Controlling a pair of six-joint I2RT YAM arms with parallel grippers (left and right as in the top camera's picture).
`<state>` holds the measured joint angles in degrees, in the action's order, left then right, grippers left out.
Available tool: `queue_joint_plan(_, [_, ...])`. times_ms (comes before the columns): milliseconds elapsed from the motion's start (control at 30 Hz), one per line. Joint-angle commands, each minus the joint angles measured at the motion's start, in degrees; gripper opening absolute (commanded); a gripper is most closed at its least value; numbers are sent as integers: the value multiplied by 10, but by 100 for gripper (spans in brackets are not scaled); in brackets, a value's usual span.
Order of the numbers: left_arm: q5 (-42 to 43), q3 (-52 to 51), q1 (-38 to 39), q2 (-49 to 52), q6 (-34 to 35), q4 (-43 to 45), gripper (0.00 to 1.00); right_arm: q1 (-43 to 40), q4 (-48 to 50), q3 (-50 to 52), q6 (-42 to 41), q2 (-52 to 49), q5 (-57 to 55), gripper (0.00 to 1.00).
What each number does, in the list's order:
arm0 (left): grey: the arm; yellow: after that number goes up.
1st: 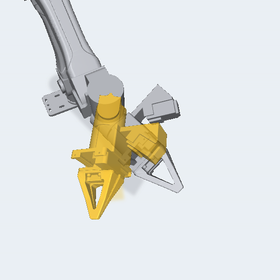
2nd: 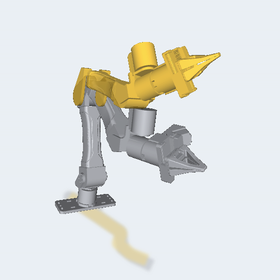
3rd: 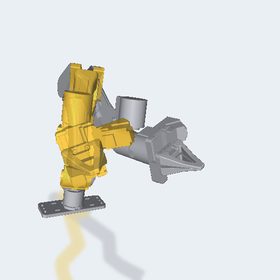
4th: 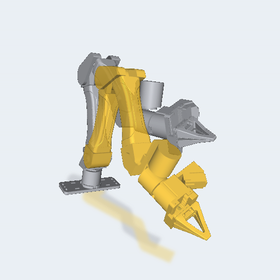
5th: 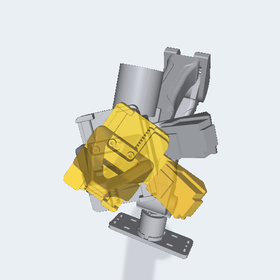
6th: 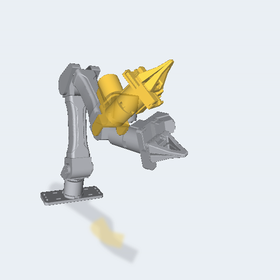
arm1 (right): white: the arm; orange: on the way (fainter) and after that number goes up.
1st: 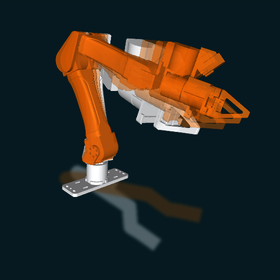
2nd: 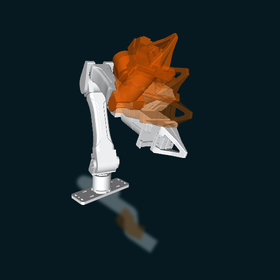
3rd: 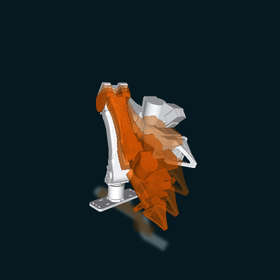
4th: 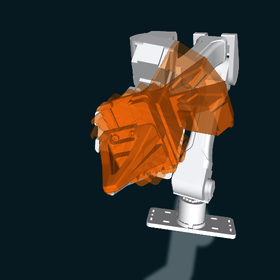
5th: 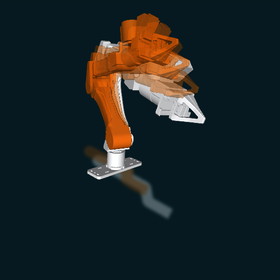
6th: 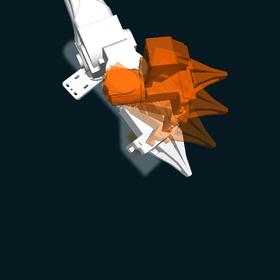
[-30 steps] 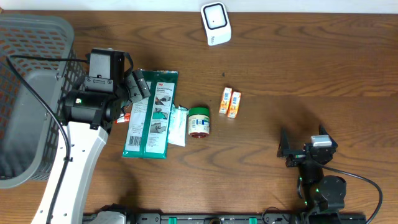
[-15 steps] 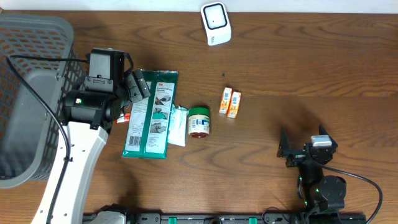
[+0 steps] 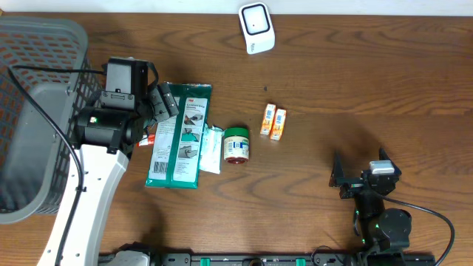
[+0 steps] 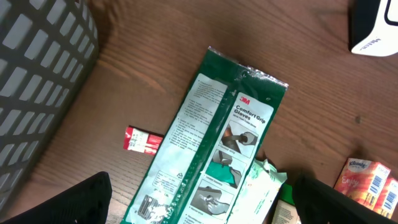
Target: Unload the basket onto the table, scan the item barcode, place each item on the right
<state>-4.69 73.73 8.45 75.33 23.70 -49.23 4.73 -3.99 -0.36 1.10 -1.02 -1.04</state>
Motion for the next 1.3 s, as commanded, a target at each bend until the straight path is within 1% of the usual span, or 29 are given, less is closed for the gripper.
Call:
queue_joint_plan(0, [-9, 7, -1, -1, -9, -2, 93, 4, -2, 0, 7, 2, 0, 99])
queue_joint_plan(133, [-9, 7, -1, -1, -9, -2, 93, 4, -2, 0, 6, 2, 1, 99])
queue_joint_plan(267, [-9, 7, -1, -1, -9, -2, 93, 4, -2, 0, -13, 2, 3, 99])
queue_joint_plan(900, [-9, 7, -1, -1, -9, -2, 93, 4, -1, 0, -13, 2, 3, 99])
queue_joint_plan(1167, [-9, 7, -1, -1, -9, -2, 93, 4, -3, -1, -15, 0, 22, 99])
queue_joint_plan(1267, [-9, 7, -1, -1, -9, -2, 93, 4, -34, -23, -15, -1, 22, 99])
